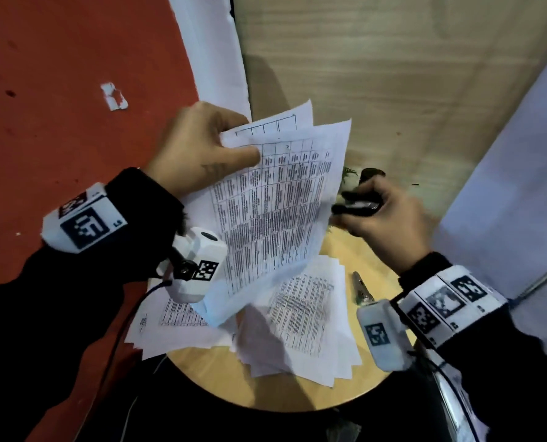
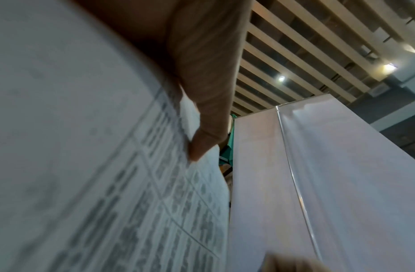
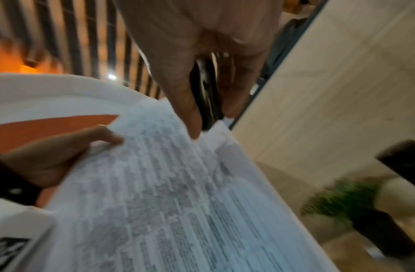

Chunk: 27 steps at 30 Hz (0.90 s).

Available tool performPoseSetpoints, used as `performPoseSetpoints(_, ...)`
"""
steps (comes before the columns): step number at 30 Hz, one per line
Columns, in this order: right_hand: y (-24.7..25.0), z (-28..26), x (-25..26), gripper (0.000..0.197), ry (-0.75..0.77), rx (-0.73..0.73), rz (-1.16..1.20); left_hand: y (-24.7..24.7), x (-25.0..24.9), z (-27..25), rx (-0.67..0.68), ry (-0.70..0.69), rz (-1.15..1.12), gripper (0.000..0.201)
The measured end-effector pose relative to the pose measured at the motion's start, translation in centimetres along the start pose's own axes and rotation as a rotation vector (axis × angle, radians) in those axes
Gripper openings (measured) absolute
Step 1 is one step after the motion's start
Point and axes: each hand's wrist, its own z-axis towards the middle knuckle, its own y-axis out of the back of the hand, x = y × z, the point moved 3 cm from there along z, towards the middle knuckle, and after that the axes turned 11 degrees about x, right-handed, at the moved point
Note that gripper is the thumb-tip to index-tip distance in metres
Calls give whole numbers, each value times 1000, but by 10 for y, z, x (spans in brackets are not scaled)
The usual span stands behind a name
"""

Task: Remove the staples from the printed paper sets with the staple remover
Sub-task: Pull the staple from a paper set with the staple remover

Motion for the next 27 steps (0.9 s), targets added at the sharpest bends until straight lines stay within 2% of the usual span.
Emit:
performPoseSetpoints(2, -6, 3, -16, 41, -123, 132, 8, 0, 1, 1, 55, -3, -24, 35)
performPoseSetpoints(4, -7, 8, -20, 42, -171, 196, 176, 2, 1, 2, 129, -21, -75, 31)
performPoseSetpoints(7, -5, 14, -6, 48, -103, 307, 302, 6, 6, 3, 251, -23, -130, 34)
performPoseSetpoints(11, -11, 15, 17, 41, -114, 546, 434, 8, 4, 4, 369, -36, -230, 31)
performPoseSetpoints(14, -15, 16, 24, 42, -114, 563, 455, 7, 3, 4, 397, -36, -236, 23)
performPoseSetpoints(16, -15, 16, 26, 41, -113, 526, 489, 13, 10, 4, 348, -37, -161, 16)
performPoseSetpoints(17, -14, 17, 27, 41, -107, 497, 522, 19, 18, 3, 274, -24, -102, 16)
performPoseSetpoints(19, -9, 20, 25, 43, -77, 417, 606, 36, 41, -4, 26, 17, -65, 19)
performPoseSetpoints(21, -5, 24, 21, 50, -66, 346, 684, 40, 67, -18, -180, 65, -220, 33)
performPoseSetpoints(22, -7, 26, 18, 53, -70, 332, 724, 32, 77, -26, -199, 96, -330, 44)
performPoseSetpoints(24, -14, 32, 12, 56, -100, 331, 790, 2, 94, -41, -146, 172, -535, 56)
performPoseSetpoints(25, -20, 35, 10, 57, -115, 323, 812, -12, 104, -45, -136, 216, -610, 54)
performPoseSetpoints(27, -36, 40, 3, 57, -168, 301, 810, -31, 119, -53, -176, 315, -652, 37)
